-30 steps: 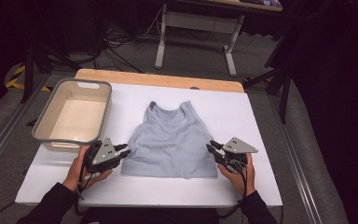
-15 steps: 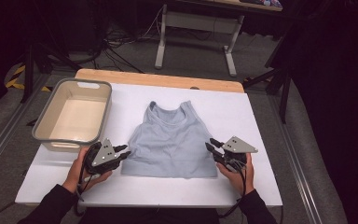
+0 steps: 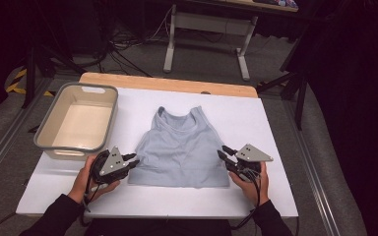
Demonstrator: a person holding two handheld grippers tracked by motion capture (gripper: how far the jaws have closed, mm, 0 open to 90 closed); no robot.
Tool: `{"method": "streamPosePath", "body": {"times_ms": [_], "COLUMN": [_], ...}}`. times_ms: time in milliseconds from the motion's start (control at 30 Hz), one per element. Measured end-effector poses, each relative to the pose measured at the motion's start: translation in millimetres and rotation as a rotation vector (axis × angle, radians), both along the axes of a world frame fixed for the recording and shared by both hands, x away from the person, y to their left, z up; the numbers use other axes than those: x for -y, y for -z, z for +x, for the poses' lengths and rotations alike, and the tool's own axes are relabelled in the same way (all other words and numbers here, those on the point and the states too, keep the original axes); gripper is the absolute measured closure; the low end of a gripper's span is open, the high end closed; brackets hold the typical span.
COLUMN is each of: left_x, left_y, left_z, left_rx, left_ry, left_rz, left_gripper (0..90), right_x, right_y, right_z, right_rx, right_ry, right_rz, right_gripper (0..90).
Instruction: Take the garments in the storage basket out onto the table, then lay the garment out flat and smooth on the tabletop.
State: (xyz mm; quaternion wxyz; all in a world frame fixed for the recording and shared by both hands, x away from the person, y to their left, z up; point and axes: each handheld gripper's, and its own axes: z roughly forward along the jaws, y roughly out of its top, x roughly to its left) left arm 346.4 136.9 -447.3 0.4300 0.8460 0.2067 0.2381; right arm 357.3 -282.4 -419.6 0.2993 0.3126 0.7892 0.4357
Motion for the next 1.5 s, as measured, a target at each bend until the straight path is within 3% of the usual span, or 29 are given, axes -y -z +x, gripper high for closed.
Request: {"method": "streamPosePath", "body": {"times_ms": [400,533,600,667,800,867,1000,1067,1200,1300,1467,1500], "left_x": [24.8,38.1,44.6,51.6,60.3,64.3,70.9,69.8,66.6,70.2,67.5,68.0], "left_y": [-9.7,-16.5,-18.6,-19.9,-24.0,-25.0,-19.7,-18.6,-15.2,-9.2,-2.1,-0.3], "left_z": [15.4,32.1,43.9,54.8,80.4,94.7,121.9,131.9,152.6,159.5,173.9,176.2], "left_rx": [0.019,0.016,-0.003,0.002,-0.025,-0.066,-0.132,-0.137,-0.187,-0.184,-0.242,-0.243], "left_ry": [-0.023,-0.034,-0.043,-0.079,-0.162,-0.197,-0.260,-0.287,-0.317,-0.317,-0.341,-0.350], "left_rz": [-0.033,-0.045,-0.050,-0.032,-0.053,-0.061,-0.037,-0.055,-0.088,-0.051,-0.093,-0.080], "left_gripper": [61.6,55.9,51.1,47.3,45.4,45.4,45.0,44.9,41.9,37.4,39.5,40.1], "right_x": [1.9,1.9,0.7,-0.2,-6.1,-9.0,-16.0,-19.6,-26.2,-32.2,-40.3,-41.6], "right_y": [-3.9,-9.9,-14.7,-18.6,-24.8,-26.2,-25.5,-24.8,-21.1,-17.0,-11.0,-9.4], "right_z": [4.2,14.4,23.0,32.5,54.8,67.6,93.2,106.0,130.7,150.5,172.4,176.0], "right_rx": [0.005,0.003,0.006,-0.002,-0.009,-0.021,-0.058,-0.080,-0.126,-0.153,-0.193,-0.206], "right_ry": [0.013,0.012,0.009,0.008,0.009,0.007,0.004,0.004,0.008,0.019,0.043,0.040], "right_rz": [0.025,0.038,0.034,0.044,-0.013,-0.031,-0.067,-0.078,-0.078,-0.092,-0.115,-0.121], "right_gripper": [67.7,64.2,62.1,60.0,56.6,55.4,54.0,53.2,51.3,49.5,46.6,45.6]}}
